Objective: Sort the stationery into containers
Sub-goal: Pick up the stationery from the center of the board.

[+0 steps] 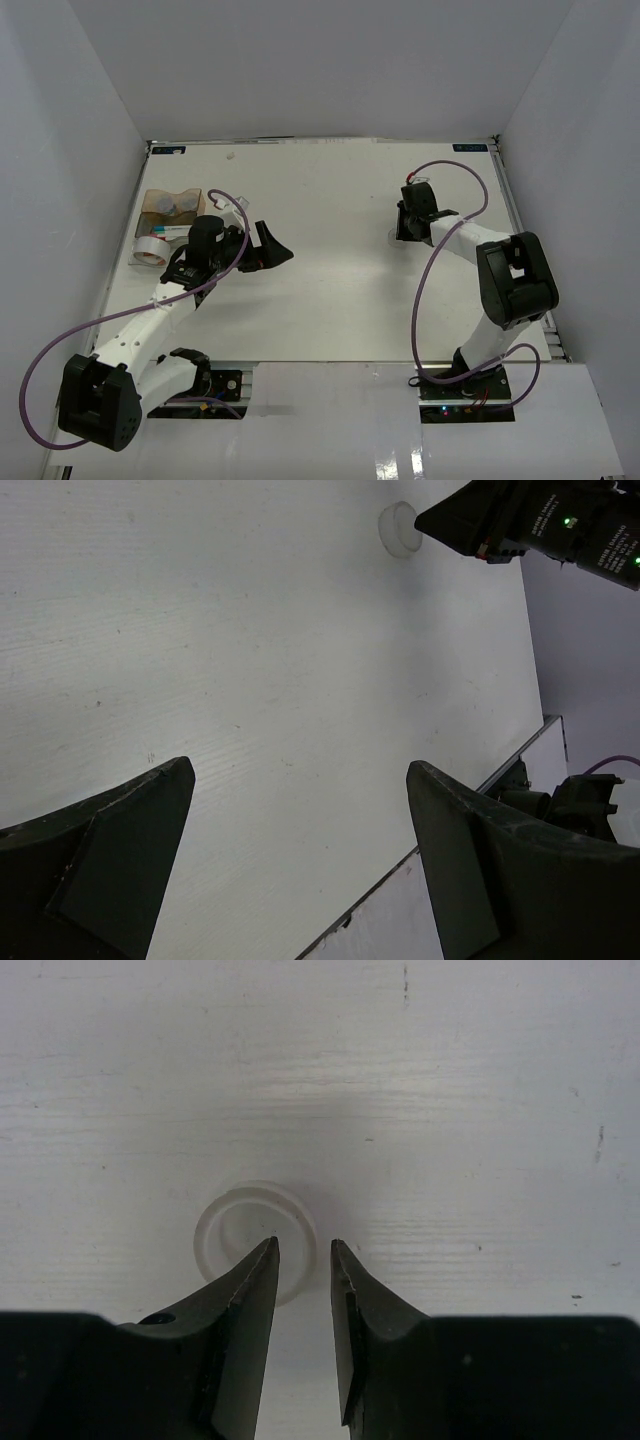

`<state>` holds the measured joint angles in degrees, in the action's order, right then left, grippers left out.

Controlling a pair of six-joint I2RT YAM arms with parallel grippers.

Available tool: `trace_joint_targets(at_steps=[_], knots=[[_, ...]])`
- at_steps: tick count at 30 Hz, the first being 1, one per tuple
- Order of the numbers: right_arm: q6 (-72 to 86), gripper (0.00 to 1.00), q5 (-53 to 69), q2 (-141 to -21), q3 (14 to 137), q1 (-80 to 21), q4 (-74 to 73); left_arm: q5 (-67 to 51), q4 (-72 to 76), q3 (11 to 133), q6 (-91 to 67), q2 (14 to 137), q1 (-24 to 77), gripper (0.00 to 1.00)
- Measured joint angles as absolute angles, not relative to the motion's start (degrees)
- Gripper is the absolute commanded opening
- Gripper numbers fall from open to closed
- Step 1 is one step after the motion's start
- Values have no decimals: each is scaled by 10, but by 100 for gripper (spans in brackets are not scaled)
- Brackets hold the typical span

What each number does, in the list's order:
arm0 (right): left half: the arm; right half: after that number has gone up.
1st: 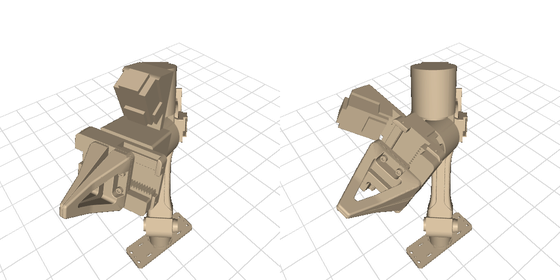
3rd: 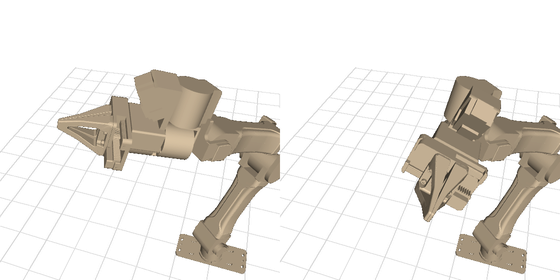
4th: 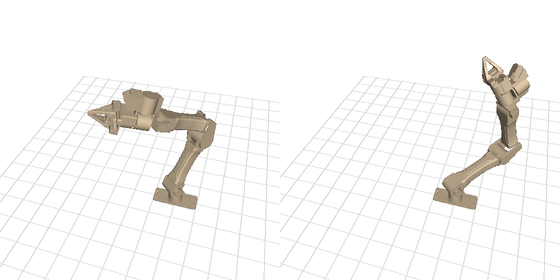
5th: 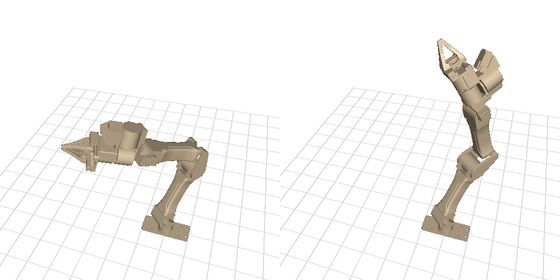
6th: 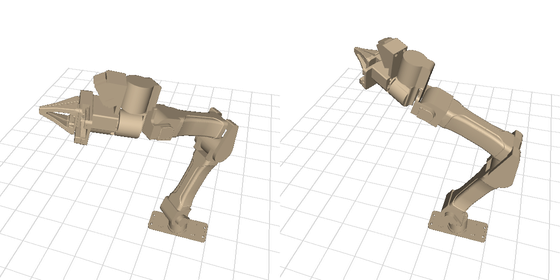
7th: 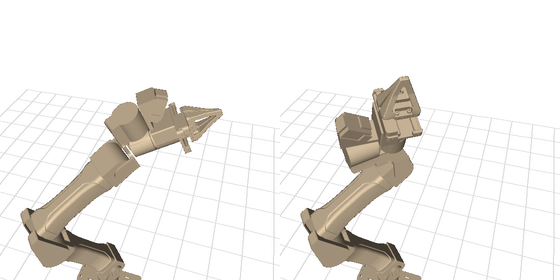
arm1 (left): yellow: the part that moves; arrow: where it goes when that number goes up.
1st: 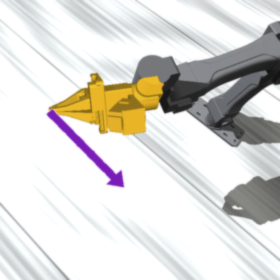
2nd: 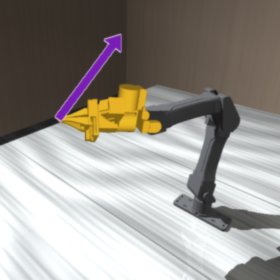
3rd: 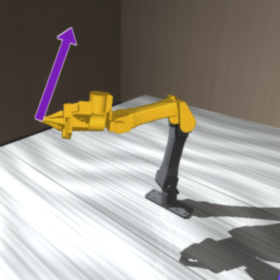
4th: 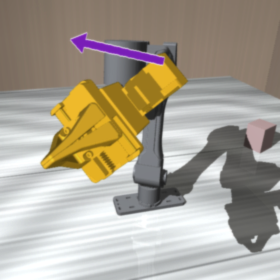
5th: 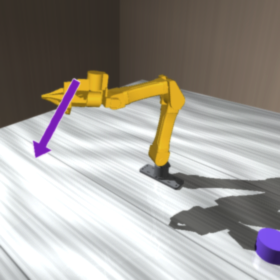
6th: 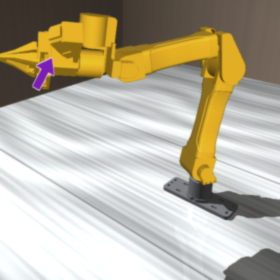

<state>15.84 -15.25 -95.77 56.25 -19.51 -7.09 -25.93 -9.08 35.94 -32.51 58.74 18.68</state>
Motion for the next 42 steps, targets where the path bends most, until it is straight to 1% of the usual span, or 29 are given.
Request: trace_joint_targets(at_steps=[2, 5, 6, 7, 9, 12, 18, 25, 28, 34, 42], knots=[[159, 33, -149, -980, 565, -195, -70, -259, -91, 359, -324, 587, 187, 98], [159, 28, -147, -1003, 565, -195, -70, -259, -92, 359, -324, 587, 187, 98], [159, 26, -148, -1006, 566, -195, -67, -259, -92, 359, -324, 587, 187, 98], [159, 19, -149, -1006, 567, -195, -66, -259, -92, 359, -324, 587, 187, 98], [156, 12, -149, -1006, 567, -195, -65, -259, -93, 359, -324, 587, 187, 98], [150, 8, -147, -1003, 563, -195, -58, -258, -94, 359, -329, 587, 187, 98], [137, 8, -126, -948, 512, -220, -42, -259, -93, 359, -360, 591, 189, 98], [145, 8, -81, -831, 473, -322, -2, -238, -90, 361, -420, 606, 226, 98], [154, 9, -52, -792, 470, -362, 27, -218, -91, 371, -448, 618, 251, 96], [173, 9, -21, -761, 463, -414, 70, -173, -90, 421, -489, 654, 307, 89], [190, 10, 3, -761, 462, -436, 83, -123, -88, 487, -501, 712, 369, 78]])
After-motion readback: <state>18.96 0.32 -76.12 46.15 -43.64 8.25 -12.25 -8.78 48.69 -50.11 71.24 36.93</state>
